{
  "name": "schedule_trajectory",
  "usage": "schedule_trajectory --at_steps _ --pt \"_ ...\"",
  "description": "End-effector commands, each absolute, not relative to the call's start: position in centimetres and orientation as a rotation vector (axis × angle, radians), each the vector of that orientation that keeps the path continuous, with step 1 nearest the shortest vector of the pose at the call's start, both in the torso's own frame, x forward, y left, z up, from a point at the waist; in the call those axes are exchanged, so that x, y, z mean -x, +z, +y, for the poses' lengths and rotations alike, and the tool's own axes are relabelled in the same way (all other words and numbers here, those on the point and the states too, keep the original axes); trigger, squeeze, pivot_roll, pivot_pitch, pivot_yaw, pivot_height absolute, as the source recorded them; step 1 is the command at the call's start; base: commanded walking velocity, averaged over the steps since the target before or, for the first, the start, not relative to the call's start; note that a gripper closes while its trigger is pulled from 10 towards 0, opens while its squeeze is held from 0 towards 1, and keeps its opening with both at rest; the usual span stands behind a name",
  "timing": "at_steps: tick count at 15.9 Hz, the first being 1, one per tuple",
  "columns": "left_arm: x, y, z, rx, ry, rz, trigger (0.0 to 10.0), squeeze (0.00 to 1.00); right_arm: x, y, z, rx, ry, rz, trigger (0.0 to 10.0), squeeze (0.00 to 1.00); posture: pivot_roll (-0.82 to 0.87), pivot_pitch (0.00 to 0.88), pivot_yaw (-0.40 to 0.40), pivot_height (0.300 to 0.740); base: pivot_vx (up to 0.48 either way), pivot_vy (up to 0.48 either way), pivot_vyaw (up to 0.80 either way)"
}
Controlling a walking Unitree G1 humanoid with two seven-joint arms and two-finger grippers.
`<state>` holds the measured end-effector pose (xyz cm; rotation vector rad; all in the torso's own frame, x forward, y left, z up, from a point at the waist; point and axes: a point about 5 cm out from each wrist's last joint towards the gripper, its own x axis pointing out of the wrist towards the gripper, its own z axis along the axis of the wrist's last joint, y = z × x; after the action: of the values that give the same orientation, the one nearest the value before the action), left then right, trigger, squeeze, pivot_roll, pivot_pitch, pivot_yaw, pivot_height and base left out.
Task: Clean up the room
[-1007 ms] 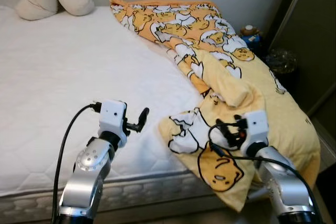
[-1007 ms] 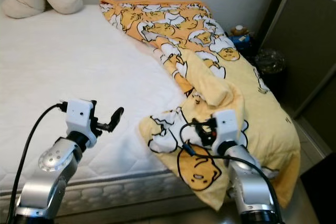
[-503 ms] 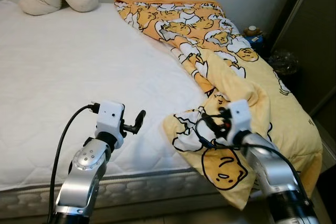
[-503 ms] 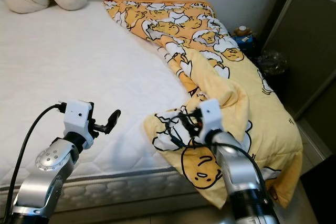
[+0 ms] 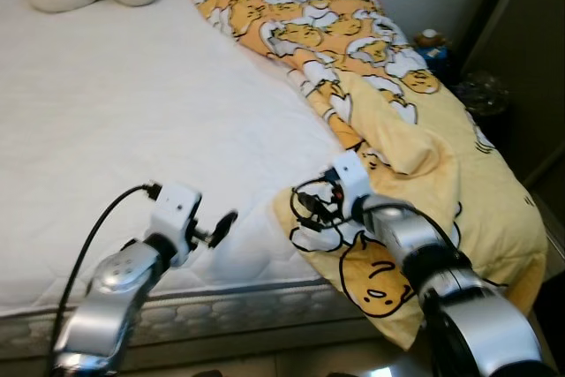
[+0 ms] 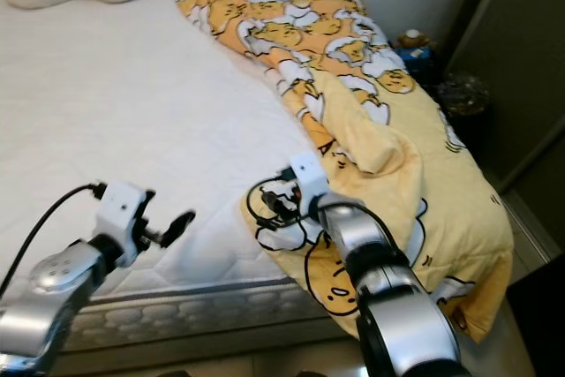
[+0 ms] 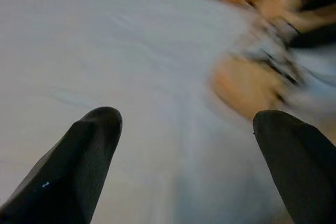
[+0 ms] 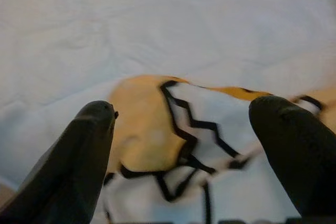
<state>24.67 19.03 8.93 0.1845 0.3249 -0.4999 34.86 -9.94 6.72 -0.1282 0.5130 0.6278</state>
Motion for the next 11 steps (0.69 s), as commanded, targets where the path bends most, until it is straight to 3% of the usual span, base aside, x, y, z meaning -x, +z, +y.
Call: schedule_trajectory --at_steps 1,4,10,11 --pt "-24.1 9.0 18.9 -0.167 -0.558 0.352 10.0 0.00 -34.9 6.7 -10.0 0.128 0.637 0.522 10.0 1.00 0.05 0.074 -0.060 0.740 0.000 0.000 0.00" --pt "-22.6 10.2 19.7 -0.175 -0.678 0.373 10.0 0.00 -34.9 6.5 -8.7 0.217 0.680 0.553 10.0 1.00 0.09 0.138 -0.087 0.740 0.000 0.000 0.00" --pt "-22.4 11.2 20.6 -0.206 -0.648 0.380 10.0 0.00 -33.5 4.4 -8.0 0.297 0.680 0.642 10.0 1.00 0.11 0.179 -0.088 0.740 0.000 0.000 0.00" --pt "-22.3 11.3 20.6 -0.191 -0.651 0.379 10.0 0.00 -33.4 4.1 -8.2 0.284 0.651 0.656 10.0 0.36 0.12 0.179 -0.090 0.740 0.000 0.000 0.00"
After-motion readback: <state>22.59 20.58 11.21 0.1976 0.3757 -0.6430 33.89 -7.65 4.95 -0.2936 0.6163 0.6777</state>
